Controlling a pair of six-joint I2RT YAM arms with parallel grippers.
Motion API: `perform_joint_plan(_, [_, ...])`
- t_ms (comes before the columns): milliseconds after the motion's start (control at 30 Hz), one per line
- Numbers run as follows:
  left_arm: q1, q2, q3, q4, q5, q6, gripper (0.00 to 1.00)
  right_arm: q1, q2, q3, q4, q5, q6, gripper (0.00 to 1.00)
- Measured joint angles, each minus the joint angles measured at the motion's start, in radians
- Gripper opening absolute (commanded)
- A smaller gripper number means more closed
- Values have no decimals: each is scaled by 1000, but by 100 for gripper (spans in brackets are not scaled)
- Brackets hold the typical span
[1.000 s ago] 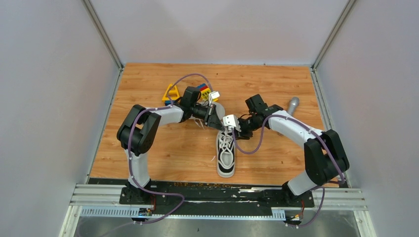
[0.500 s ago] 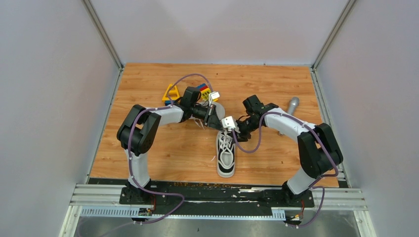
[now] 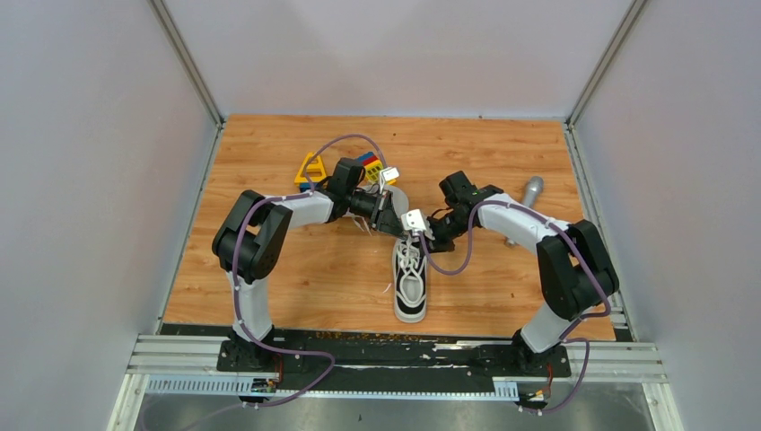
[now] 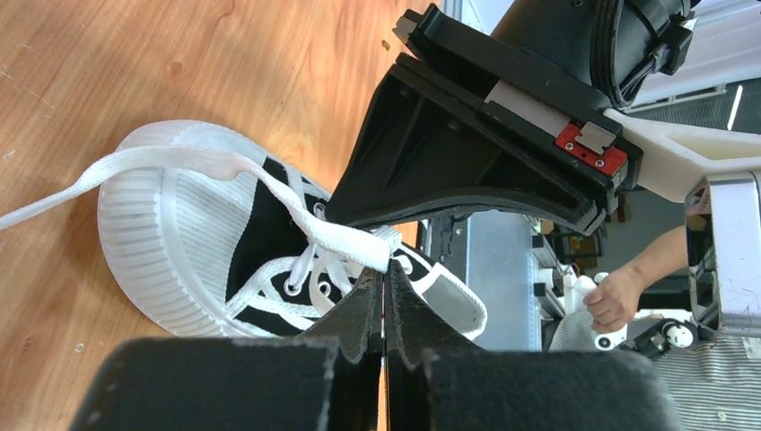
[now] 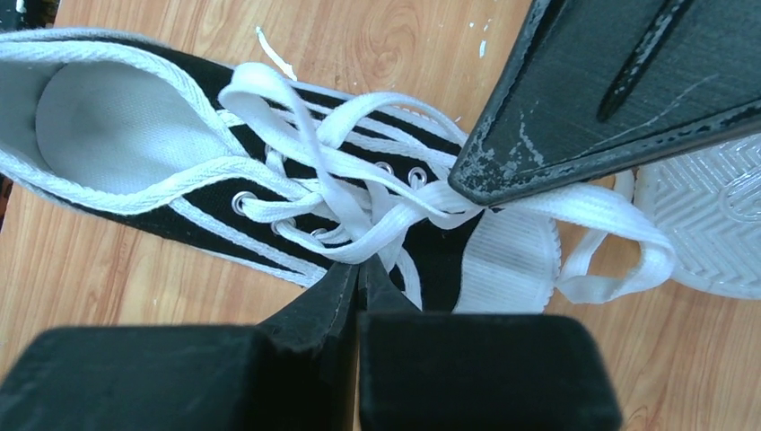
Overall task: Tie the shoes
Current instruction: Cross the shoelace with the shoelace, then tie the shoelace on the shoe.
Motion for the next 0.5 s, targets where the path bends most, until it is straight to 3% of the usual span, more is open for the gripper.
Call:
perform_joint_plan(400, [0, 0, 3, -26, -1, 19, 0, -112, -121, -14, -89, 84, -5, 0])
perform_joint_plan(500, [0, 0, 11, -26, -1, 21, 0, -126, -146, -34, -100, 91, -4, 11])
